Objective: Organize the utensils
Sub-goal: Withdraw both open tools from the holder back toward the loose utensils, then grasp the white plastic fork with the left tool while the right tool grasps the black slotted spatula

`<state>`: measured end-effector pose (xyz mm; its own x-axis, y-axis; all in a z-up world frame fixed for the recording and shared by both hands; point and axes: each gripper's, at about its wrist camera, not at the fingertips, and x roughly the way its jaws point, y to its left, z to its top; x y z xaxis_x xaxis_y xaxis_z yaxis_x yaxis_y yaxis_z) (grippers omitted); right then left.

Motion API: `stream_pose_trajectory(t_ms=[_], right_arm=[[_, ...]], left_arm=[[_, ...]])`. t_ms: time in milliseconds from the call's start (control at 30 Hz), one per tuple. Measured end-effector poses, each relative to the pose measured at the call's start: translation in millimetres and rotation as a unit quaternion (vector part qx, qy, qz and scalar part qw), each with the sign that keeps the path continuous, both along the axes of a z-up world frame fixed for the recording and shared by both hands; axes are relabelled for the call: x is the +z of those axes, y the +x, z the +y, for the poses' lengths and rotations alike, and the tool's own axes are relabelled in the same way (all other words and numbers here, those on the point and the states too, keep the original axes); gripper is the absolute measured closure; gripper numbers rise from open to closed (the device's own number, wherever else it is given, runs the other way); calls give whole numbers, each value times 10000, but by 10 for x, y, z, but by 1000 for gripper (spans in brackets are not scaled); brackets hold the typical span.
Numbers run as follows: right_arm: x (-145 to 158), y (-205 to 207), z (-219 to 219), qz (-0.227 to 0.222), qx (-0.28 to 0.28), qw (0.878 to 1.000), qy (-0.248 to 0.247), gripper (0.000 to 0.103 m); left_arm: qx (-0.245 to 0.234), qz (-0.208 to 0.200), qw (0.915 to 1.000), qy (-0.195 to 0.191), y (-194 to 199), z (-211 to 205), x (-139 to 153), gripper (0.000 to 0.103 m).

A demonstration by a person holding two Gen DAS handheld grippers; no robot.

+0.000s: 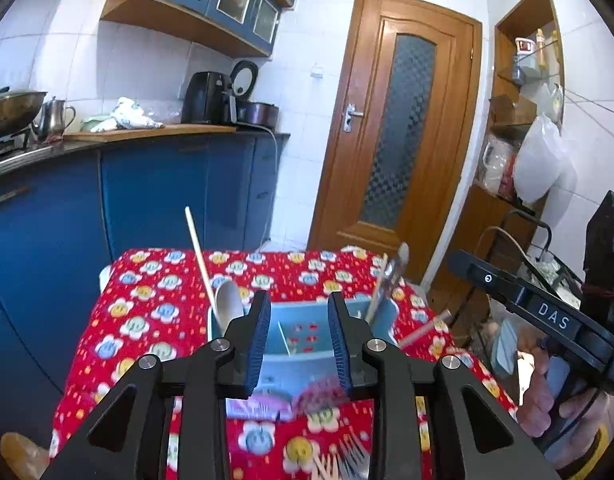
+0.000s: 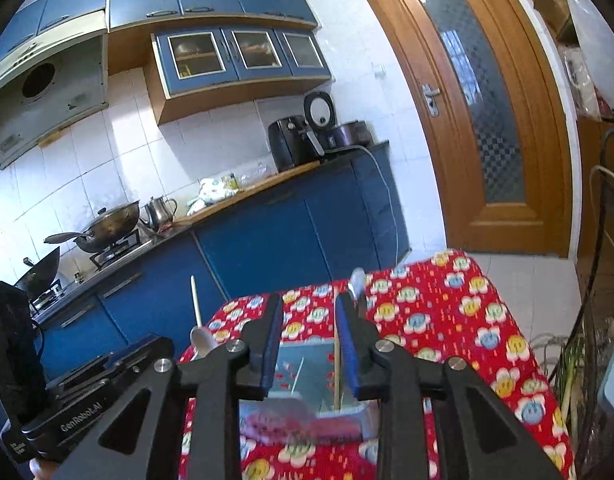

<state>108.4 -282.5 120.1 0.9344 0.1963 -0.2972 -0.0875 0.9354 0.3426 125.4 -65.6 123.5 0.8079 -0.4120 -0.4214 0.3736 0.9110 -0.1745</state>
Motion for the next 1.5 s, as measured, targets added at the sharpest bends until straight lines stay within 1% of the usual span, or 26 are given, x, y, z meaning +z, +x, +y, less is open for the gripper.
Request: stream_pose_trajectory(t_ms=[67,200,433,533,667,900,967,1233,1367,1500], right_arm=[[-9,-86,-5,56,20,10000,12,73],[-15,-281,18,150,85,9999,-7,73],[-153,-512,77,431,225,9988,-70,72],[-290,-565,100,721,275,9970,-69,72],[-476,-613,127,1016,377,9941,-35,72],[-780,-693,141,1441,501,9882,105,70],[-829,-718,141,1502,512,9872,132,68],[-1000,-824,116,1658,546,9844,227,68],[-1061,-839,77,1719,527,9833,280,67],[-1096,-867,41,1726,513,9831,331,67]], left_arm=[[27,78,9999,78,-82,11,3,68],[26,273,9995,154,-218,45,-23,67],[25,582,9978,311,-395,84,-210,66],[43,775,9965,309,-431,111,-327,64],[72,1092,9933,367,-452,122,-520,63],[177,1482,9866,655,-463,115,-821,63],[161,1604,9842,727,-474,101,-904,63],[23,1938,9765,945,-561,0,-1129,63],[-82,2131,9725,930,-581,-33,-1183,63],[-178,2194,9699,1042,-604,-101,-1205,63]])
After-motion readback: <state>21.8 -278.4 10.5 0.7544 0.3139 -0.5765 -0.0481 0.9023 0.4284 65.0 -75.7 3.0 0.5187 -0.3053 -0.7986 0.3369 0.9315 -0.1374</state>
